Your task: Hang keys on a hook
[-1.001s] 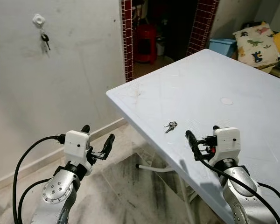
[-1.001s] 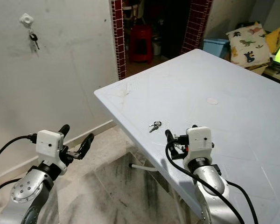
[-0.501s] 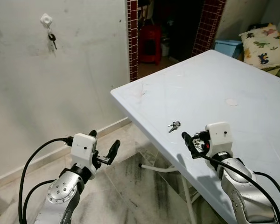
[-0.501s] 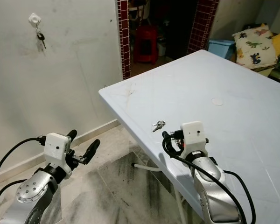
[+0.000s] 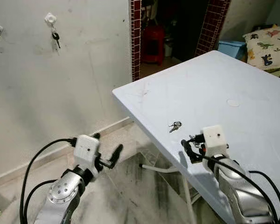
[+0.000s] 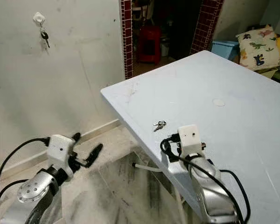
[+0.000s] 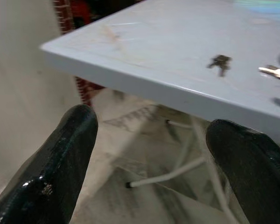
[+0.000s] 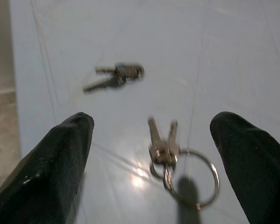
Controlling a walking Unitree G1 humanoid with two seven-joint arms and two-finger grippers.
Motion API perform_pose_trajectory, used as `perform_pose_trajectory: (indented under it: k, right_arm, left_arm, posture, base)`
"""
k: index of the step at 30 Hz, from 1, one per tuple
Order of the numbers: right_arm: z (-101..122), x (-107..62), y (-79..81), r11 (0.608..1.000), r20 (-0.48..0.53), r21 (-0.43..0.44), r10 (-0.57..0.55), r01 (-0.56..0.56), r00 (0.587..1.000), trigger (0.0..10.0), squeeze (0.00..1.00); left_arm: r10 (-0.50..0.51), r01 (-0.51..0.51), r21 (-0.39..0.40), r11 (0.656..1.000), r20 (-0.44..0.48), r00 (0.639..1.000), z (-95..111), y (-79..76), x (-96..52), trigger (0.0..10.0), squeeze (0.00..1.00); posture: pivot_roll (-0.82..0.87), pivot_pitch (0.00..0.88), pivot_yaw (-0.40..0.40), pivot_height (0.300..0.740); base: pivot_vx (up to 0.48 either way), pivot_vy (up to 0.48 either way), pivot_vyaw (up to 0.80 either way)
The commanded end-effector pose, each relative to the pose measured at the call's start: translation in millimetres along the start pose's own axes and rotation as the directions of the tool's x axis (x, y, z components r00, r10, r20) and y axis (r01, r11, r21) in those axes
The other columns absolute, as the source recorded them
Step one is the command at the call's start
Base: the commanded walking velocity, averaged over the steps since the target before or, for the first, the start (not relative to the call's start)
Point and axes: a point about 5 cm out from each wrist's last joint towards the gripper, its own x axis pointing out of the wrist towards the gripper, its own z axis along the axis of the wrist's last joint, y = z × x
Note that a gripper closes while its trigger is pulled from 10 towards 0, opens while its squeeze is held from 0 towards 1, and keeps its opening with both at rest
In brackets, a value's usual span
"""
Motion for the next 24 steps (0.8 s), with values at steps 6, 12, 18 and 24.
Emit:
perform_pose_trajectory:
  k: [6, 12, 18, 24]
  right_arm:
    - [-3.1, 10.9, -1.8, 0.997, -0.085, 0.054, -0.043, 0.048, 0.995, 10.0, 0.00]
    - [-10.3, 14.1, -7.6, 0.992, -0.171, 0.068, -0.093, 0.105, 0.981, 10.0, 0.00]
    - [-19.6, 12.0, -10.6, 0.991, -0.214, 0.066, -0.099, 0.116, 0.972, 9.3, 0.00]
    - [-25.4, 12.1, -9.3, 0.990, -0.239, 0.074, -0.095, 0.116, 0.966, 0.0, 0.00]
  left_arm:
    - [-0.079, 0.080, 0.028, 0.996, -0.032, 0.996, -0.5, -6.9, 2.3, 10.0, 0.00]
    - [-0.093, 0.094, 0.035, 0.995, -0.040, 0.995, -2.0, -9.0, 1.8, 10.0, 0.00]
    - [-0.101, 0.103, 0.039, 0.994, -0.045, 0.994, -2.7, -10.1, 1.3, 10.0, 0.00]
    - [-0.142, 0.144, 0.050, 0.988, -0.050, 0.989, -2.9, -13.3, 1.9, 10.0, 0.00]
  posture:
    - [0.01, 0.000, 0.004, 0.740]
    - [0.02, 0.000, -0.001, 0.740]
    - [0.01, 0.000, -0.001, 0.740]
    - [0.01, 0.000, -0.001, 0.740]
  base:
    - [0.000, 0.000, 0.00]
    - [0.000, 0.000, 0.00]
    - [0.000, 0.000, 0.00]
    - [0.000, 0.000, 0.00]
